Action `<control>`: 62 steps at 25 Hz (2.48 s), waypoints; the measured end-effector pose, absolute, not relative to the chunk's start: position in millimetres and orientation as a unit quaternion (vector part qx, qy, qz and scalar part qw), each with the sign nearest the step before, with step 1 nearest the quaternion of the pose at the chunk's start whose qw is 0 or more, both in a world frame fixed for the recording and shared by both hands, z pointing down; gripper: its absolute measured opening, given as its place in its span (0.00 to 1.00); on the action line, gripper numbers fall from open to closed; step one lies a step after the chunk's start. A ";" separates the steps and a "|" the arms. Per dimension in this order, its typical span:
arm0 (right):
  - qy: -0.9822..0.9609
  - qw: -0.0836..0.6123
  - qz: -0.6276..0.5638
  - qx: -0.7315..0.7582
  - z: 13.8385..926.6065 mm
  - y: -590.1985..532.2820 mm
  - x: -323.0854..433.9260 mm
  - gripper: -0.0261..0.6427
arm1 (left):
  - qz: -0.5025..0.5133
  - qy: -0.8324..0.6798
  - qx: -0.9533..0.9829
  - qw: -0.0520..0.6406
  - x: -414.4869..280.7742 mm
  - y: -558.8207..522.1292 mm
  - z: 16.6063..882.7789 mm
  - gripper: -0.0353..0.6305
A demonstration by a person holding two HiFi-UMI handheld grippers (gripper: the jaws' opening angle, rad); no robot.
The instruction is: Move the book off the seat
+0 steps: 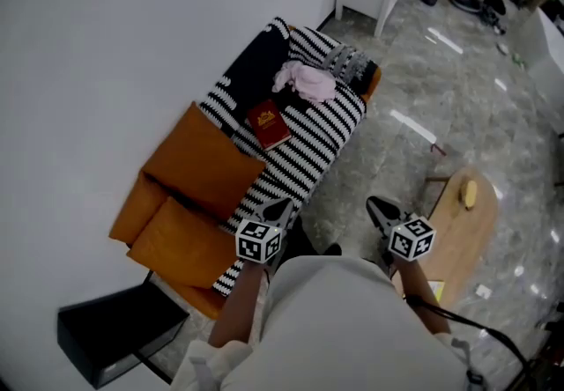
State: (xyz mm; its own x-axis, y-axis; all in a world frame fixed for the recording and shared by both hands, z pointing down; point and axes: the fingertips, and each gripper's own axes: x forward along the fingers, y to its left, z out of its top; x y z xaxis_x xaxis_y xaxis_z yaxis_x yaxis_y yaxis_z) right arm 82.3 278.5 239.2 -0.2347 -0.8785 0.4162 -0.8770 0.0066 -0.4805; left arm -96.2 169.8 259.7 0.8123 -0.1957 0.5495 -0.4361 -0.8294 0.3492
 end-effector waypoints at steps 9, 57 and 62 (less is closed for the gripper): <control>0.705 -0.019 -0.348 -0.617 249.9 218.5 69.0 0.11 | 0.263 -0.146 0.921 0.247 -100.6 111.4 270.4 0.06; 0.777 -0.123 -0.403 -0.469 327.4 -27.5 79.7 0.11 | 0.227 -0.257 0.879 0.330 -91.8 -56.7 343.2 0.06; 0.781 -0.139 -0.423 -0.438 361.6 -48.1 90.1 0.11 | 0.233 -0.285 0.863 0.345 -84.0 -70.2 371.8 0.06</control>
